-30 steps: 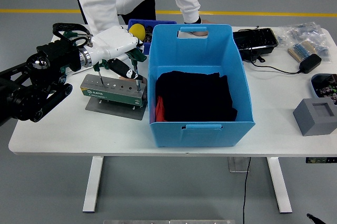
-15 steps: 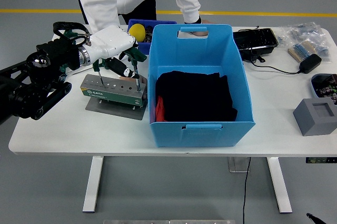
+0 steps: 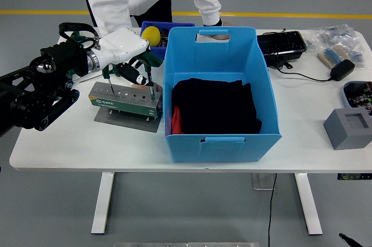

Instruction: Lift tool from toolbox,place it in box,lift tool from toolbox,place it in box

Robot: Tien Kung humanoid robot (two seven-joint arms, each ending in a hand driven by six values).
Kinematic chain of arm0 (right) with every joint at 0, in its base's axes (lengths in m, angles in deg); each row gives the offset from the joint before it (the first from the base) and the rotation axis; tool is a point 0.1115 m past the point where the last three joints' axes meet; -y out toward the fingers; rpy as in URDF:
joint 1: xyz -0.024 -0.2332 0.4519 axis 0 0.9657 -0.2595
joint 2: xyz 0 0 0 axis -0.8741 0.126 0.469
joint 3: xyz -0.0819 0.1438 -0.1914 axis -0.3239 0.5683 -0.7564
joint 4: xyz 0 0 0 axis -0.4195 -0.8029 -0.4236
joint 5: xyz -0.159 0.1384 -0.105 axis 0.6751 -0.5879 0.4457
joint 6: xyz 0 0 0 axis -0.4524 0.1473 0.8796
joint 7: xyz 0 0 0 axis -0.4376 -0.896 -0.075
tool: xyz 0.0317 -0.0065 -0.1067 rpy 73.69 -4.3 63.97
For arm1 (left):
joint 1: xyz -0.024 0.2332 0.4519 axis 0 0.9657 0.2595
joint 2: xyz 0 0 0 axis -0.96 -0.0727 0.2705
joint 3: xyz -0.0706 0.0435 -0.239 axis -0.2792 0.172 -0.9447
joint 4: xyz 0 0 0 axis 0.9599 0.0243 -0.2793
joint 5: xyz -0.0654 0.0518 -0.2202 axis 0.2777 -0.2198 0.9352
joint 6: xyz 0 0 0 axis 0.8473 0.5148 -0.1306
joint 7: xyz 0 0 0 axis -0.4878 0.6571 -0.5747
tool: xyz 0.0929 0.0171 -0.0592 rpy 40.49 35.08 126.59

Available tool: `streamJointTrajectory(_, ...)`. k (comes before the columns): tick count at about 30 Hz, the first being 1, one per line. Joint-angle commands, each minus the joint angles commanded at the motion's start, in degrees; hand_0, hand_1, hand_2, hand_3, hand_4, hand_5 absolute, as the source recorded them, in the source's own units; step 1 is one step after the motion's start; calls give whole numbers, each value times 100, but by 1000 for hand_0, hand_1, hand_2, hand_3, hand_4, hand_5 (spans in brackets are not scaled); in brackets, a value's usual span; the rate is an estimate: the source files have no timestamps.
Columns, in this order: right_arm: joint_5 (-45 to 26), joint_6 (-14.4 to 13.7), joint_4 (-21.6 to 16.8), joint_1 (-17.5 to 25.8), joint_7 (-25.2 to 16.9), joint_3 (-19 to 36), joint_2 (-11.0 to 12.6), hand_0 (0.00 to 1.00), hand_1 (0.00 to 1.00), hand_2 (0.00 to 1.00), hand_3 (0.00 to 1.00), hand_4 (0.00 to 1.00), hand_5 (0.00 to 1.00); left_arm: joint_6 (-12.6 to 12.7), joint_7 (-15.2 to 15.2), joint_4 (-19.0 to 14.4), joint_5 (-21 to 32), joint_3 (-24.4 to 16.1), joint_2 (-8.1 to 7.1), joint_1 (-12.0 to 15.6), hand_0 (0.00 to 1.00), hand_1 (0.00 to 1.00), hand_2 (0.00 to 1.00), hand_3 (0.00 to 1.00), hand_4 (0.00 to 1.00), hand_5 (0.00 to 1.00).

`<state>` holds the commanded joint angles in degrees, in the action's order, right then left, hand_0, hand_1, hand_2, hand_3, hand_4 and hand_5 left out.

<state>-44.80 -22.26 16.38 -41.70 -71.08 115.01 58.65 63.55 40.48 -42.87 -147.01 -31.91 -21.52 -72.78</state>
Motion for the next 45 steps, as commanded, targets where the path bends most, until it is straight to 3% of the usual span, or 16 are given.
streamJointTrajectory(7,20,2,1,-8,4,11,5,621,604,673,569,829,690,54,-3,5,47,22,13,-14,211,78,109,135,998,589)
streamJointTrajectory(26,7,1,5,-14,-2,9,6,620,604,672,569,830,692,306,-246,-14,825,10,-9,-31,175,17,44,28,998,621)
streamJointTrajectory(27,13,2,6,-12,0,13,5,621,603,671,570,832,694,347,-282,-17,887,11,-14,-37,168,2,20,3,998,776)
streamJointTrajectory(33,33,3,8,-2,3,29,3,621,603,671,570,832,694,398,-375,-67,1192,-52,-42,-71,168,2,20,3,998,776)
streamJointTrajectory(34,27,3,8,-3,1,24,5,621,602,671,569,832,694,370,-370,-84,1231,-70,-46,-81,171,2,18,2,760,761)
streamJointTrajectory(39,14,0,7,17,-2,21,1,621,602,671,569,832,694,304,-327,-212,1279,-150,-57,-102,171,2,18,2,760,761)
streamJointTrajectory(40,13,0,6,21,-2,21,1,621,602,671,569,830,692,298,-320,-239,1276,-160,-60,-103,172,2,17,2,671,683)
streamJointTrajectory(45,49,1,6,48,7,44,-3,621,602,671,569,830,692,265,-291,-407,1237,-201,-88,-114,172,2,17,2,671,683)
